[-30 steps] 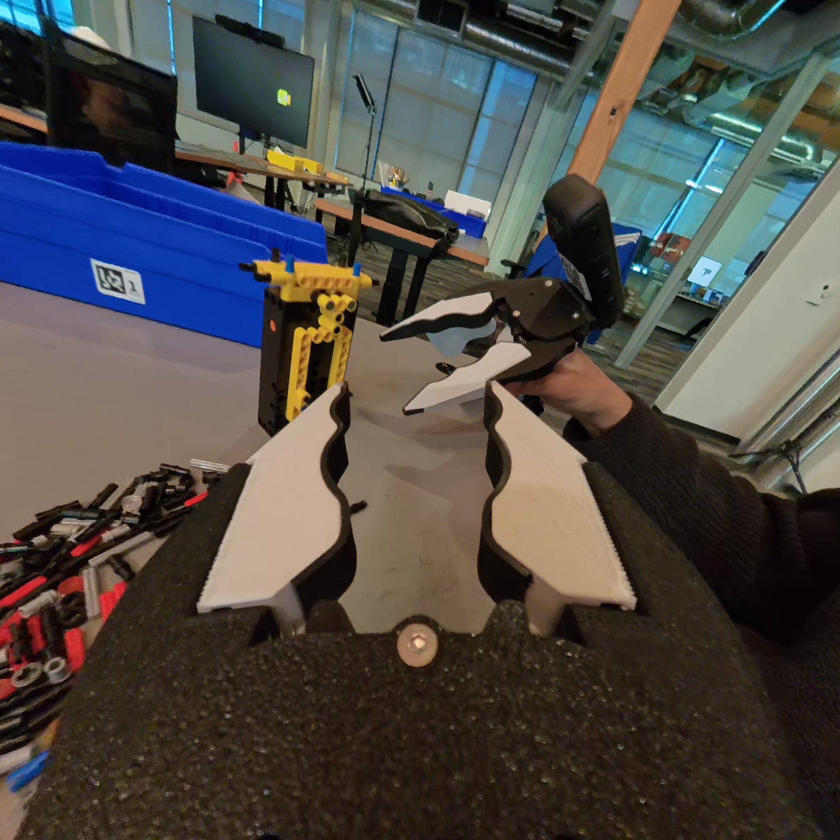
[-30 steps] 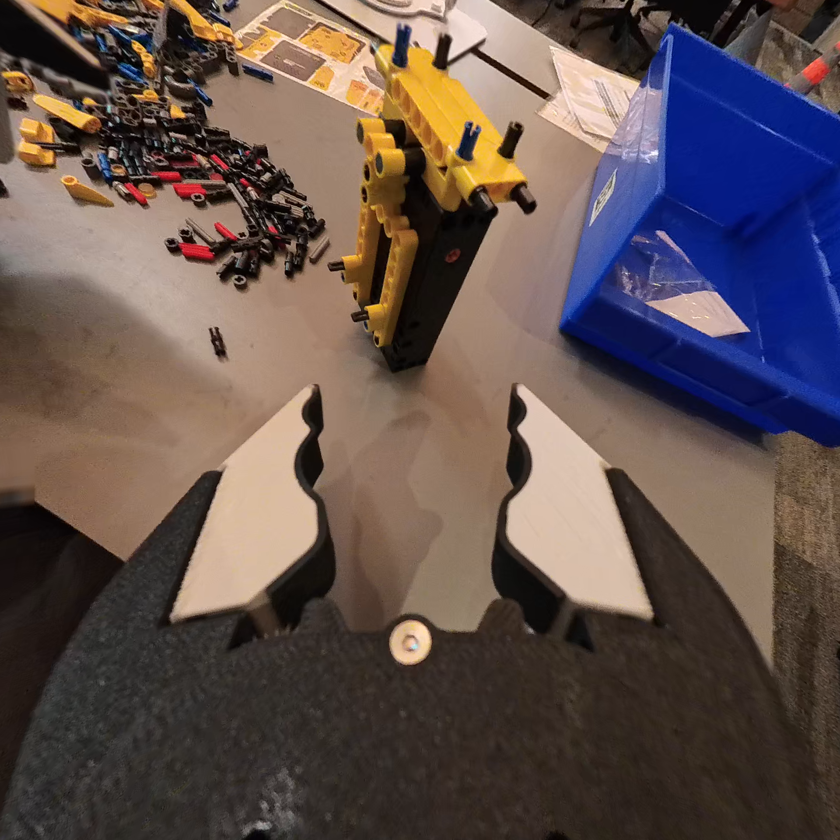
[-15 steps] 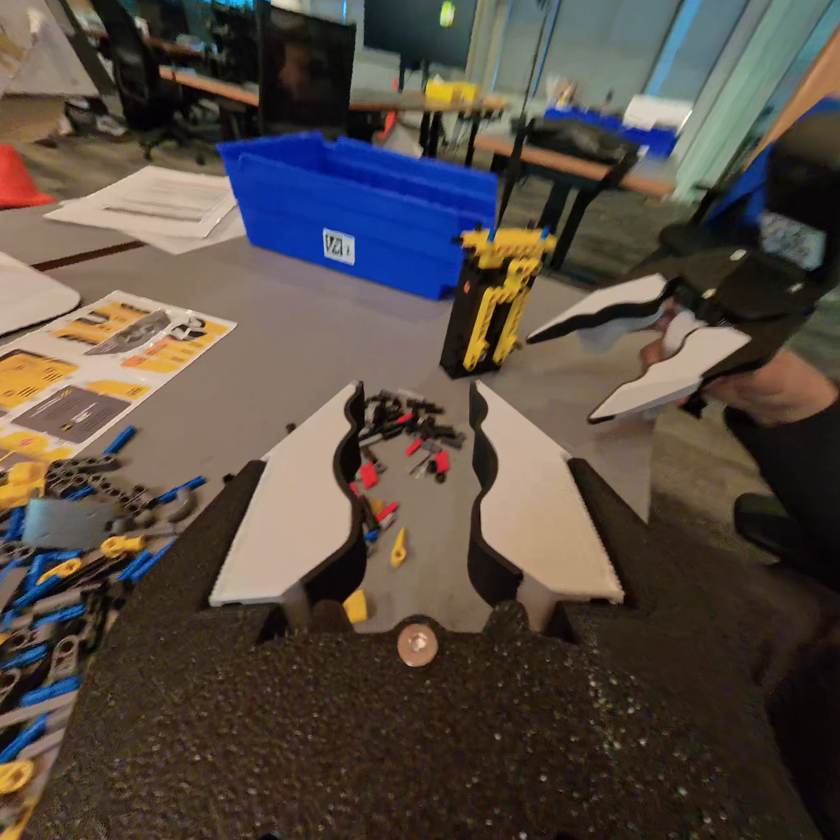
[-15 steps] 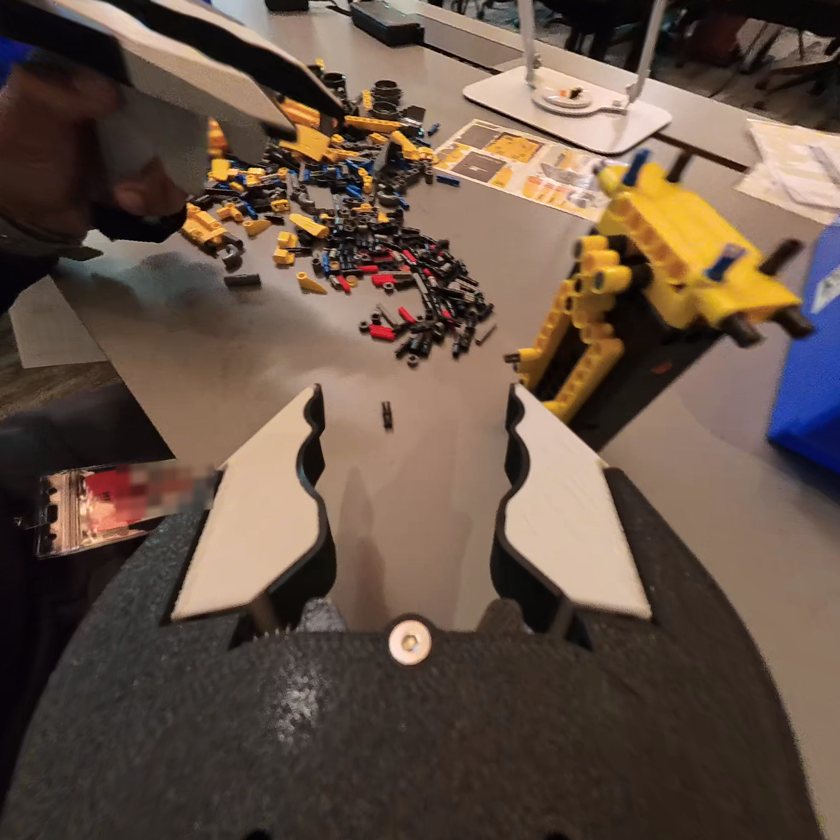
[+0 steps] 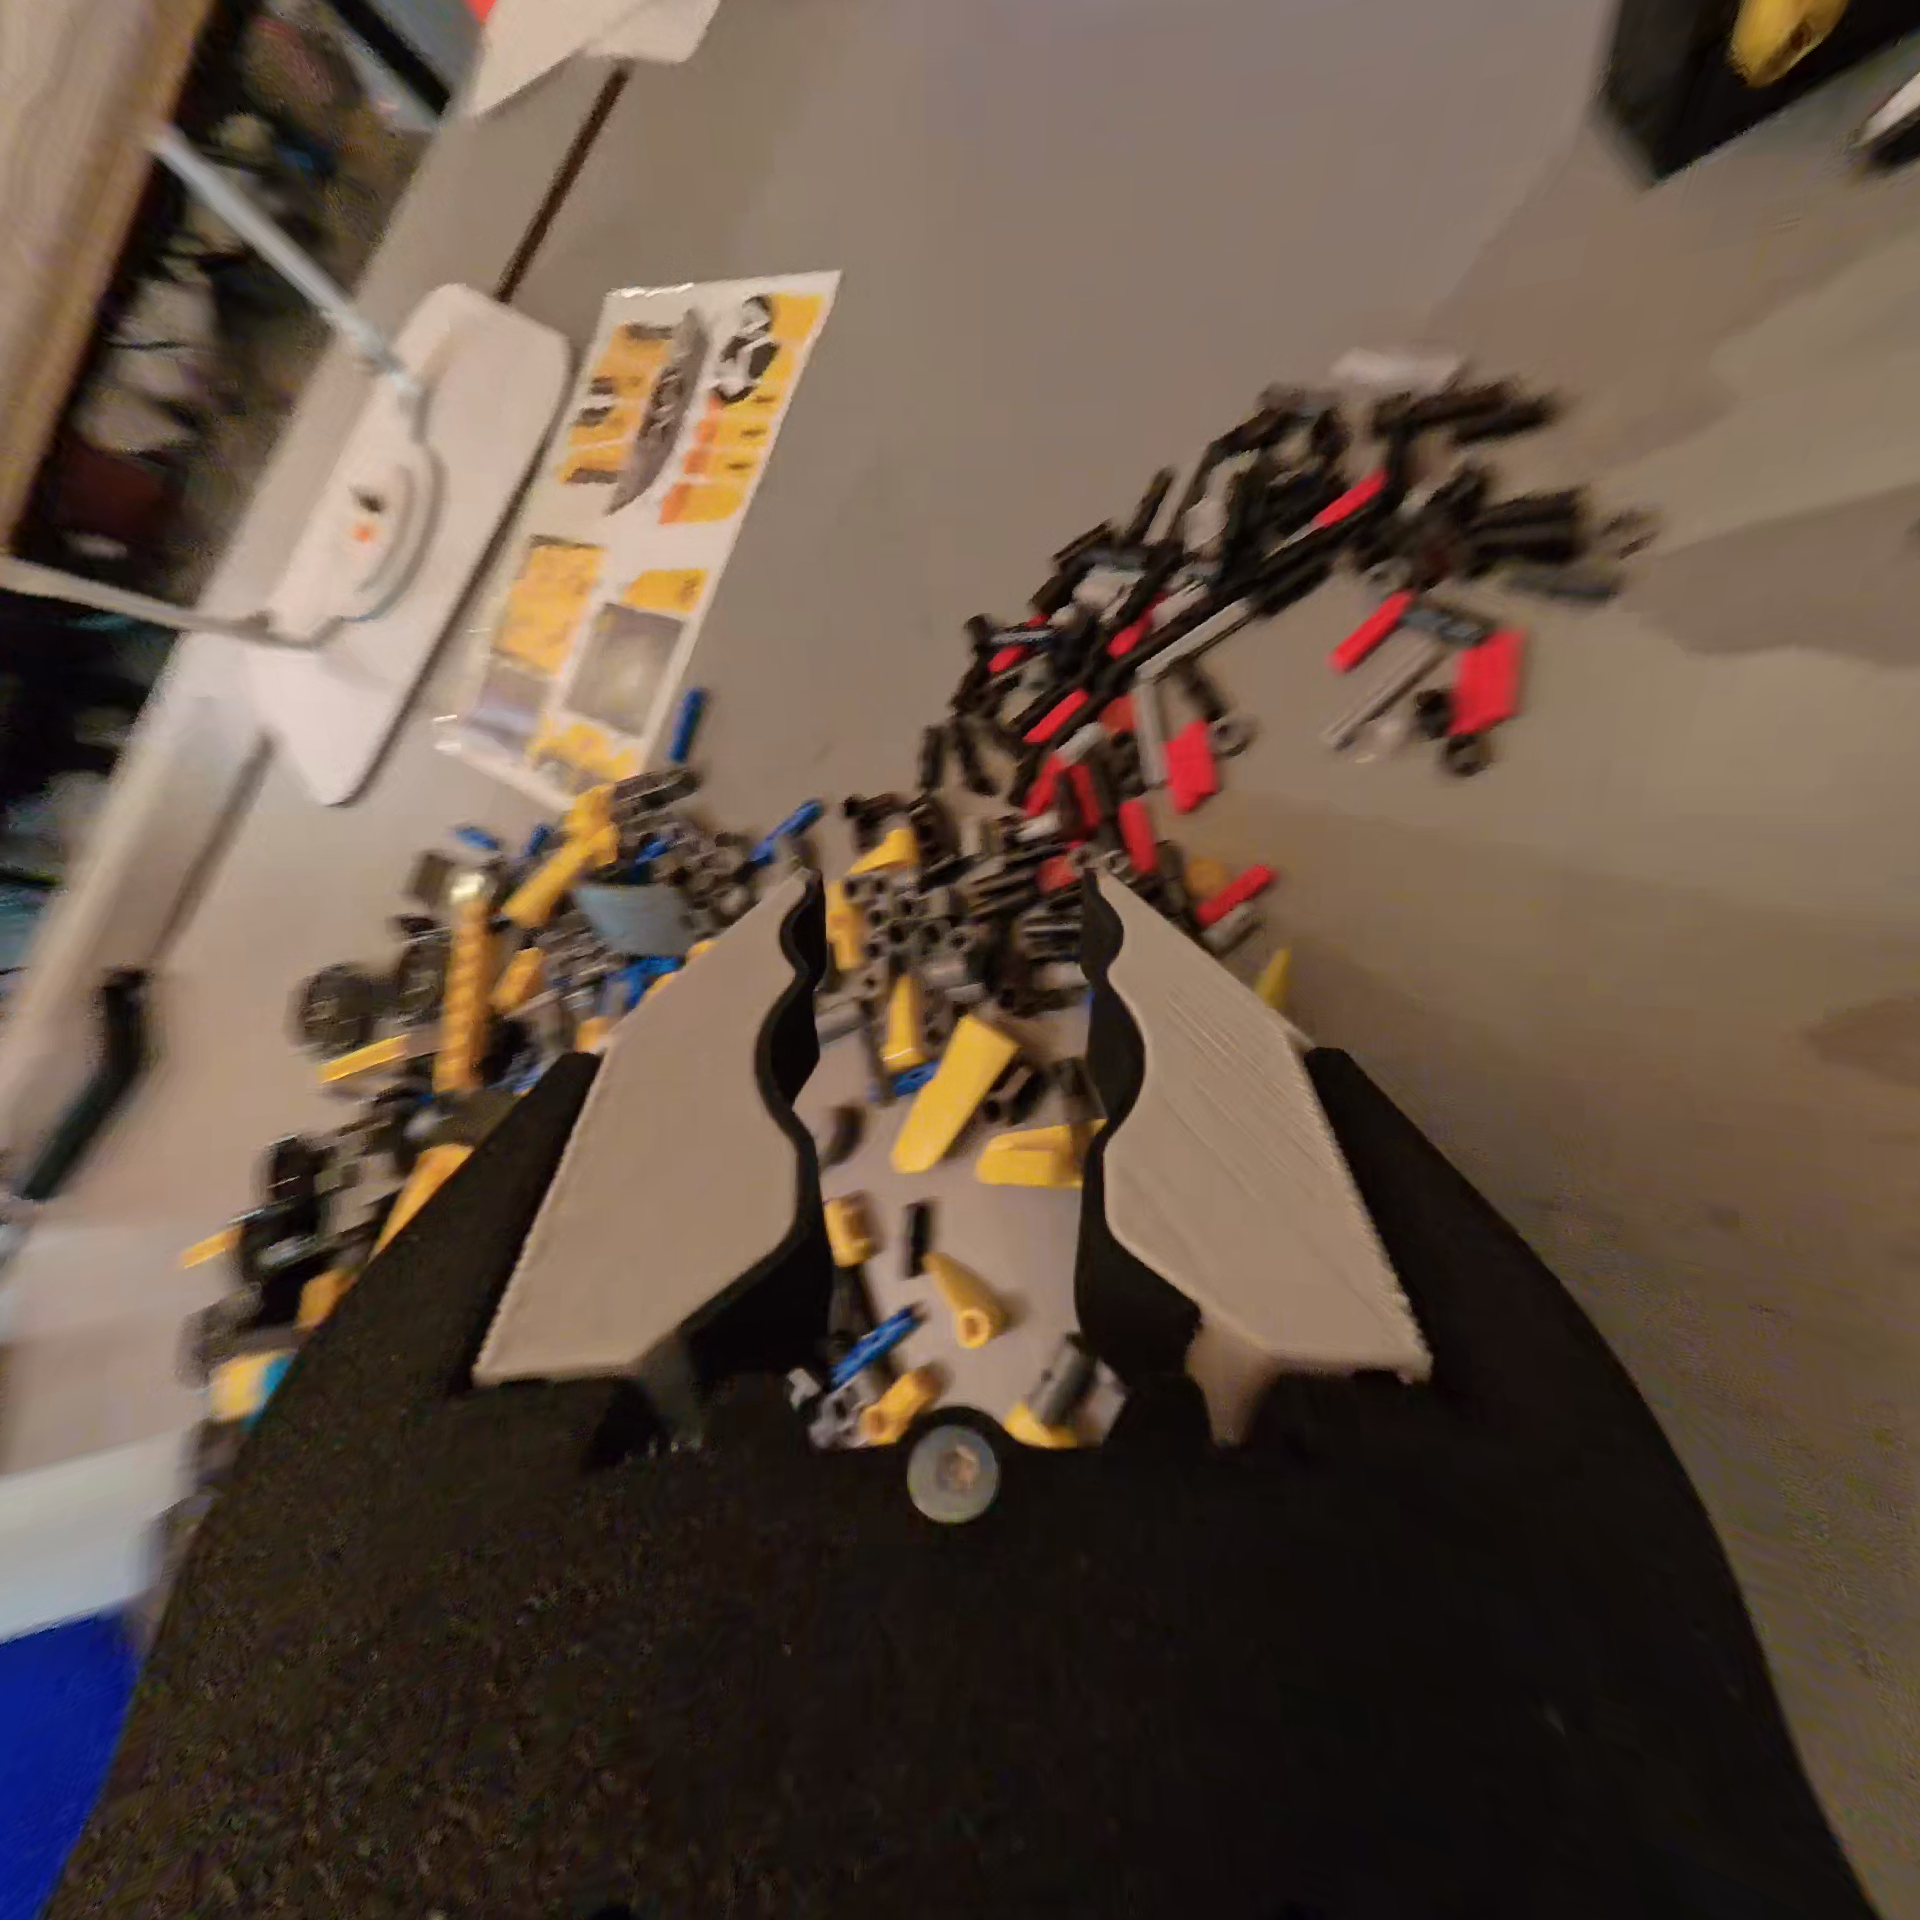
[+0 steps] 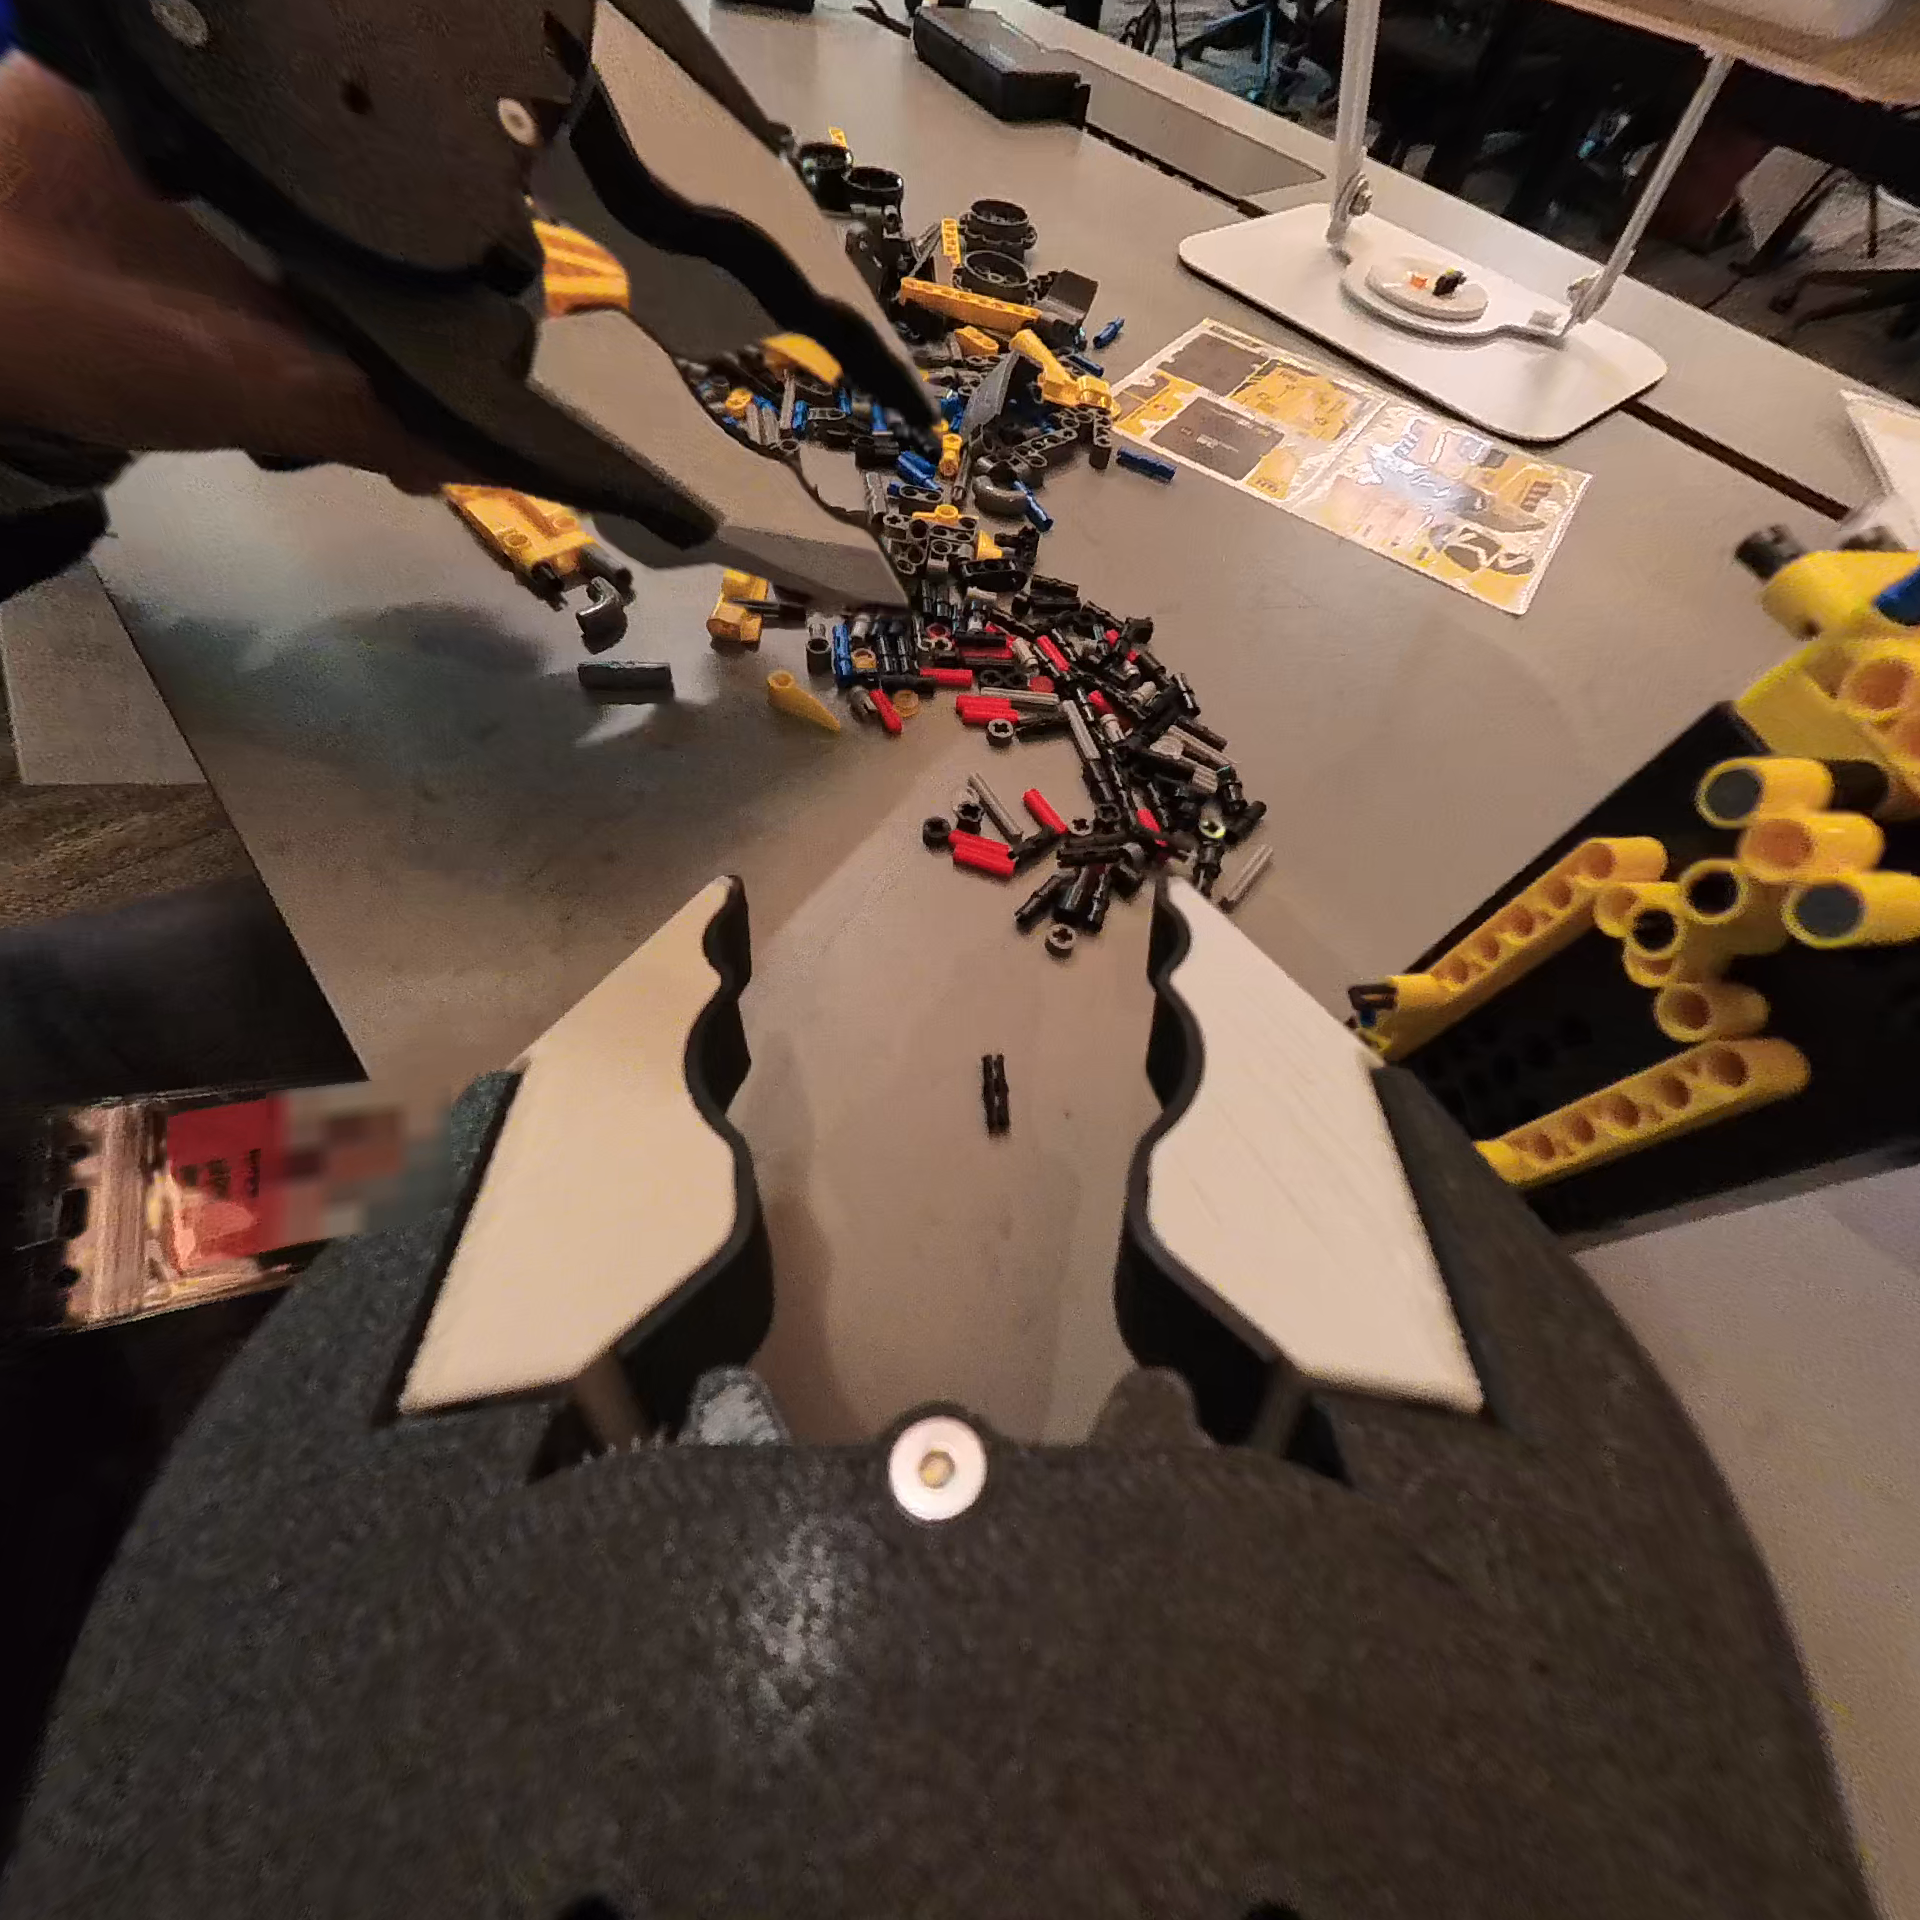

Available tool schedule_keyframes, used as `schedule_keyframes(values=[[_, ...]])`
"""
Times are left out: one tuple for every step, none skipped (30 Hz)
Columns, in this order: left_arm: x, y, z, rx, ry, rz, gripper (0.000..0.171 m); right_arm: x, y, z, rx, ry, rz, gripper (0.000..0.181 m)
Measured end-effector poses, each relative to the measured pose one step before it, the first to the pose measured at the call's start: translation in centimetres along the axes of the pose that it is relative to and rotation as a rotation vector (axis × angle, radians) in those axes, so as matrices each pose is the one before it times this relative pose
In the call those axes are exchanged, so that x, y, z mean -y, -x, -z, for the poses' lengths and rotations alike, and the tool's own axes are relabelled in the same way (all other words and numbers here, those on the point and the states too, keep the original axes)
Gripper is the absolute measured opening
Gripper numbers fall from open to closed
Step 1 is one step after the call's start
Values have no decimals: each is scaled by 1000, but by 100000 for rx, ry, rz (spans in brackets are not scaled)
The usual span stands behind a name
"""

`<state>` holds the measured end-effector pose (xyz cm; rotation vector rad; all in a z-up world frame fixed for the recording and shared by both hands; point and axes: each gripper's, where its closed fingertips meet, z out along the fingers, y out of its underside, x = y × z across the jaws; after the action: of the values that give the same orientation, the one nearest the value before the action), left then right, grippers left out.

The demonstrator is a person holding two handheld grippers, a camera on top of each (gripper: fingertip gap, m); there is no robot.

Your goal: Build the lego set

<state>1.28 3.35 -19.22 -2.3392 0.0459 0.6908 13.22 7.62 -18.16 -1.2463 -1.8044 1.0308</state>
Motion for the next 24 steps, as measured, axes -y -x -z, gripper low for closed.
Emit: schedule_keyframes(values=[[-225,790,9,7641,2599,-3746,48,-8,-24,-122,-649,367,831,78],[-143,556,83,6102,1712,-2974,48,-52,19,-109,-519,658,758,78],[-9,137,104,2886,459,-2322,48,-78,40,-89,-372,721,733,78],[180,-70,146,788,-875,-650,48,-22,34,-97,-466,464,596,78],[285,-167,155,-847,-1683,1076,48,39,29,-83,-309,75,329,77],[319,-248,145,-2163,-1860,2046,48,132,54,-99,-59,-364,-53,77],[248,-170,105,-2032,-1550,1892,48,133,2,-87,-136,-417,-292,77],[138,-19,70,-1005,-1112,946,48,107,-25,-96,-278,-256,-388,77],[-9,197,36,501,-299,135,48,42,-47,-103,-283,38,-361,77],[-106,313,8,1410,270,-469,48,-51,-105,-116,-460,510,-361,77],[-91,206,-13,745,170,-396,48,-137,-121,-138,-406,1066,-583,77],[-84,12,-13,-536,106,225,48,-173,-90,-145,-65,1345,-700,78],[-38,-68,-16,-1043,-102,736,48,-149,-36,-138,95,1175,-488,78],[1,-60,-29,-925,-303,718,48,-73,-32,-111,-51,714,-133,78],[-6,-35,-44,-554,-265,388,48,-40,-33,-82,-285,420,159,78],[-24,17,-47,-17,-49,44,48,-10,6,-83,-238,327,397,78],[-51,19,-58,133,138,-103,48,-30,16,-82,-160,411,426,78],[-36,-41,-70,-133,60,1,48,-44,19,-102,-130,552,367,78],[-31,-76,-75,-351,75,48,48,-54,19,-96,-16,591,313,78],[-57,-103,-86,-387,256,-57,48,-67,10,-116,25,694,165,78],[-70,-82,-108,-160,278,-168,48,-94,-12,-122,71,831,-26,78],[-61,-67,-97,-82,275,-256,48,-99,-24,-121,200,935,-236,78],[-63,-64,-100,-94,220,-181,48,-100,7,-106,484,831,-446,78],[-30,-58,-75,-224,76,51,48,-57,4,-67,615,476,-580,78]])
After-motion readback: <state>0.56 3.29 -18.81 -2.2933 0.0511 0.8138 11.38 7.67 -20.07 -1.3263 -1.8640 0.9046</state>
